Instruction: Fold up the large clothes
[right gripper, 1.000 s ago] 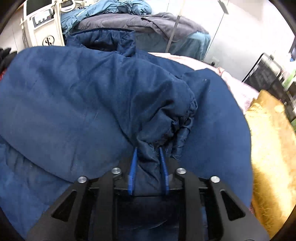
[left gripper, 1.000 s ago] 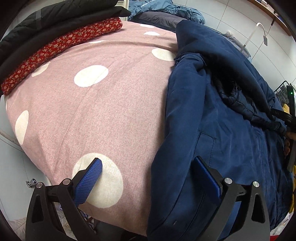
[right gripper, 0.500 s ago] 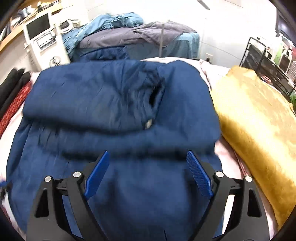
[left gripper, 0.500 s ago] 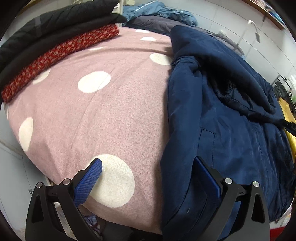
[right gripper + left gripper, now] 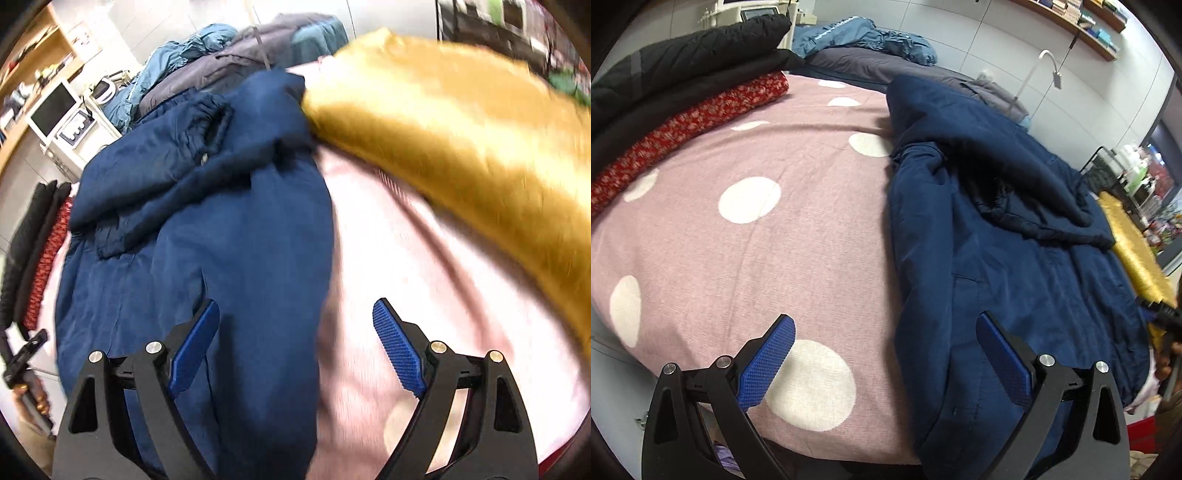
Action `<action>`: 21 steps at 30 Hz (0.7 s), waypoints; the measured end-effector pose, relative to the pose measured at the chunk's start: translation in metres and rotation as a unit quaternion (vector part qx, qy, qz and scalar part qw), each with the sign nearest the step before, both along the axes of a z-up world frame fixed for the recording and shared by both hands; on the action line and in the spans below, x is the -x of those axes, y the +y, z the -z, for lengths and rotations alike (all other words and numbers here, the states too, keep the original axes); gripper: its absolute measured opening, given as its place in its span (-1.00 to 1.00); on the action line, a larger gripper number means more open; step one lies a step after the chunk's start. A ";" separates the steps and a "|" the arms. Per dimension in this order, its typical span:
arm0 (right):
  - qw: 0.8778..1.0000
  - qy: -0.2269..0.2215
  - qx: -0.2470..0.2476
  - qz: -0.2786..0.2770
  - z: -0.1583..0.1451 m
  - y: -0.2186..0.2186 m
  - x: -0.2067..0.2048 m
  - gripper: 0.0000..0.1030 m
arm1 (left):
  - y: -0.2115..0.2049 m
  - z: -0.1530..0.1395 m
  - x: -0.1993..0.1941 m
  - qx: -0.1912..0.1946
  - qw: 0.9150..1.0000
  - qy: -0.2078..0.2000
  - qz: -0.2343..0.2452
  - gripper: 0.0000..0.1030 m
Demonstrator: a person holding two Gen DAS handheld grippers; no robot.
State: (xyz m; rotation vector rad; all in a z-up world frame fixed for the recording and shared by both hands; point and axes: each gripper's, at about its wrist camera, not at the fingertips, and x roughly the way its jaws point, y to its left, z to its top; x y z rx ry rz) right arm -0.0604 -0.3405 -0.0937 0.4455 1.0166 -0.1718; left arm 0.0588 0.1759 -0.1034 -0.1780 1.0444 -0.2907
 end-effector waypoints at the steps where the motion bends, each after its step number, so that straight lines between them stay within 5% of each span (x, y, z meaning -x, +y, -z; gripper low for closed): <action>1: 1.000 0.000 -0.014 0.000 0.003 -0.001 0.005 0.64 | 0.002 0.001 0.001 0.009 1.000 0.002 0.001 0.88; 8: 0.994 0.011 -0.091 -0.058 0.024 0.025 0.030 0.64 | 0.009 0.027 0.010 0.109 0.992 0.051 0.044 0.87; 12: 0.990 0.034 -0.106 -0.091 0.041 0.051 0.037 0.64 | -0.014 0.045 0.025 0.195 0.968 0.097 0.127 0.87; 16: 0.986 0.030 -0.098 -0.134 0.042 0.080 0.038 0.48 | -0.047 0.046 0.037 0.167 0.968 0.074 0.174 0.88; 19: 0.988 0.031 -0.077 -0.134 0.042 0.087 0.033 0.15 | -0.070 0.041 0.029 0.135 0.965 0.083 0.210 0.86; 21: 0.987 0.030 -0.098 -0.120 0.045 0.079 0.029 -0.03 | -0.083 0.038 0.020 0.110 0.963 0.093 0.229 0.61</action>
